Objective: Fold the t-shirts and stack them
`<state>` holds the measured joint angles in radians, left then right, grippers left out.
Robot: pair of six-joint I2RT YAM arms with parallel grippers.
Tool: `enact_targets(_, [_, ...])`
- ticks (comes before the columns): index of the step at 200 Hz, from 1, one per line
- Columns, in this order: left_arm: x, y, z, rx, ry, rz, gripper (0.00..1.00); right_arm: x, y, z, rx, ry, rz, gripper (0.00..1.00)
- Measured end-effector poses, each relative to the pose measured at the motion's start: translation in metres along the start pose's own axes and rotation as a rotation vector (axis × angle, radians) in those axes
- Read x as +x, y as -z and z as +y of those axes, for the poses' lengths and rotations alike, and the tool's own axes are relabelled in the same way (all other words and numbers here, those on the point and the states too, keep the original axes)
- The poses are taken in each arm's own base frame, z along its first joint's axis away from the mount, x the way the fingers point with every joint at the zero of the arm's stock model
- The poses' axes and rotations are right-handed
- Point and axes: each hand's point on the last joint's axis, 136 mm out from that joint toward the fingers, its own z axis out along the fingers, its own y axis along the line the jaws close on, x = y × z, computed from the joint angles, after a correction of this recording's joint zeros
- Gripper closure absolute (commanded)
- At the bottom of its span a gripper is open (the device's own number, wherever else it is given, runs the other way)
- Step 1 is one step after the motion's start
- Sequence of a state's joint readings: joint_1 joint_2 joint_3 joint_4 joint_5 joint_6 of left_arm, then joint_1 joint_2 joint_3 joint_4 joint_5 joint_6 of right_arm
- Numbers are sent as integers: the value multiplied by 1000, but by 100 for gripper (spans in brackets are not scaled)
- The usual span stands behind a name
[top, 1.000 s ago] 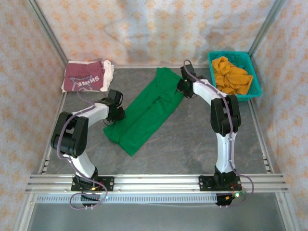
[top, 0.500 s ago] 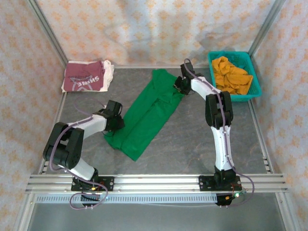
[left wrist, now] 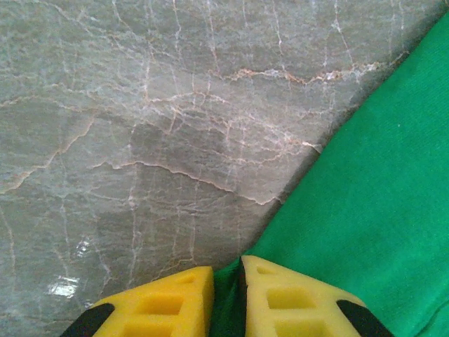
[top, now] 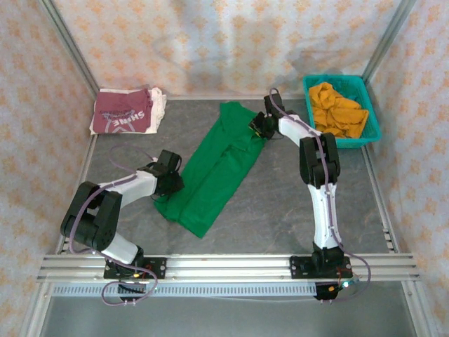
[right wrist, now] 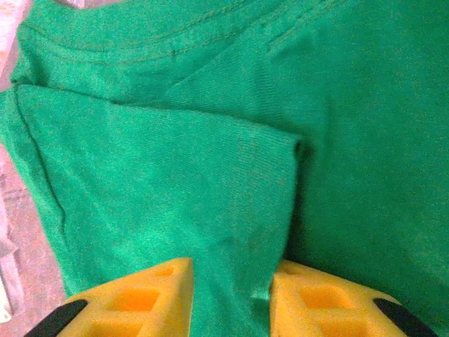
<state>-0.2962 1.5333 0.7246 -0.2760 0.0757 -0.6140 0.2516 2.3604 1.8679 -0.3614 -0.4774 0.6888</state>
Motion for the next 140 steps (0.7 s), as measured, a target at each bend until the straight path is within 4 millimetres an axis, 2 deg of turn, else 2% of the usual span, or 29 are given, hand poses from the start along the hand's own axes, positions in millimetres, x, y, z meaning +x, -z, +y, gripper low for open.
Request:
enact_targets(25, [0,0,0,-5,2,-5,82,2,-8,1,-22,-16,15,75])
enact_targets(48, [0,0,-1,-7,2,-7,82,0,-9,4,-35,-26,10,90])
enact_targets(73, [0,0,-1,-9,4,-9,82,-2,-10,6,-41,-25,8,100])
enact_targets(140, [0,0,0,-15,9,-13,82,-10,-5,13,-47,-14,-24,100])
